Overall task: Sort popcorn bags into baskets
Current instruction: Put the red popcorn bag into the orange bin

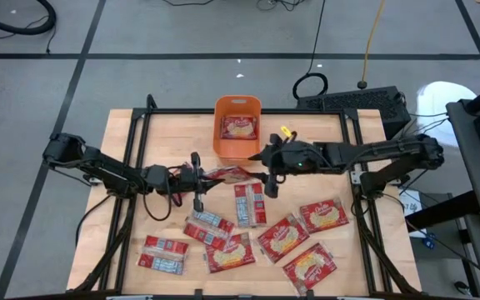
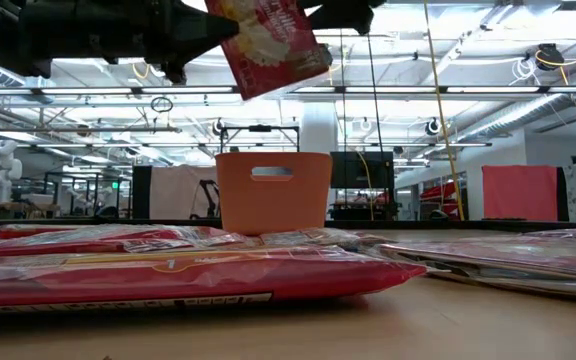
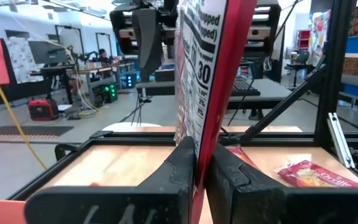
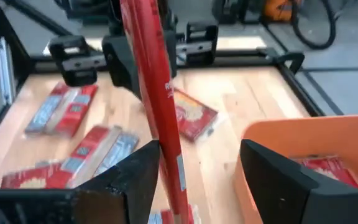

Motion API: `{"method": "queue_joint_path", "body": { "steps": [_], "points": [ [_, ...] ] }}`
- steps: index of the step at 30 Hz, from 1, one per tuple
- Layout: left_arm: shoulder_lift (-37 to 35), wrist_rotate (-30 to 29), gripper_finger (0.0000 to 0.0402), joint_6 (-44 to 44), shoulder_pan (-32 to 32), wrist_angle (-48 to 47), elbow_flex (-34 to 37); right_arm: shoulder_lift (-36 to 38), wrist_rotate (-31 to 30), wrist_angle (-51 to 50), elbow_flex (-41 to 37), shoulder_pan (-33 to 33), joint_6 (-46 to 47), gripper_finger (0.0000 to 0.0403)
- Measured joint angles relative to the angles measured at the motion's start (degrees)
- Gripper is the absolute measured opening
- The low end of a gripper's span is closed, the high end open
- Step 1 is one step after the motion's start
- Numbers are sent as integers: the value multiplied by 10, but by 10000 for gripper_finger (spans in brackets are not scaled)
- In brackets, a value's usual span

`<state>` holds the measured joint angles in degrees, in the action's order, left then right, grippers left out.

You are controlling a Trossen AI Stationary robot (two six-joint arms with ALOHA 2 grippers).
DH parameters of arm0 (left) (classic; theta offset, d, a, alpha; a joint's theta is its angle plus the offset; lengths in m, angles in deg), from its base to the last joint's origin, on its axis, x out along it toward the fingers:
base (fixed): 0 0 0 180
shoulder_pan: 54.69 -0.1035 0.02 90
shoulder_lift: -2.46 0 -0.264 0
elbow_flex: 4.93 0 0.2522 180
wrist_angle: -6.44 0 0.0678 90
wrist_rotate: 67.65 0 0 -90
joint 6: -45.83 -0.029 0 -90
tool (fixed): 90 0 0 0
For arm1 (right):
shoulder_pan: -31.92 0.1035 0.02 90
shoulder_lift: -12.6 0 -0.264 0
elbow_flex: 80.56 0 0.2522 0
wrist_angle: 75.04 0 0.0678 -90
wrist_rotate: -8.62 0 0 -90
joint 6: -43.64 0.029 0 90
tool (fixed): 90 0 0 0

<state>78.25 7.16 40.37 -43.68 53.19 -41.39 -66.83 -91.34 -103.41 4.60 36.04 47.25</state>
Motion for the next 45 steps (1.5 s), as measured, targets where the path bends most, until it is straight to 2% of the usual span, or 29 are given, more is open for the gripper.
{"method": "queue_joint_path", "body": {
  "steps": [4,11,17,24,29,31,34,37,40,45],
  "points": [
    [0,1,26,-2,0,-1,0,-3,55,-66,38,0,-15,217],
    [0,2,26,-14,0,37,0,-16,101,-29,41,-10,-13,199],
    [0,3,26,-19,0,40,0,-56,103,27,41,-23,-21,148],
    [0,3,26,-20,-2,43,0,-60,110,31,41,-33,-34,68],
    [0,3,32,-16,-24,39,0,-60,136,28,41,-55,-64,12],
    [0,2,52,-8,-35,32,0,-60,137,22,41,-71,-82,9],
    [0,-4,105,14,-54,23,0,-60,165,13,40,-105,-107,18],
    [0,-50,166,37,-65,3,0,-60,199,14,40,-142,-115,23],
    [0,-80,217,45,-75,-24,-1,-60,205,-17,52,-172,-118,19],
    [0,-100,258,74,-81,-64,-1,-60,206,-108,108,-195,-134,14]
  ]
}}
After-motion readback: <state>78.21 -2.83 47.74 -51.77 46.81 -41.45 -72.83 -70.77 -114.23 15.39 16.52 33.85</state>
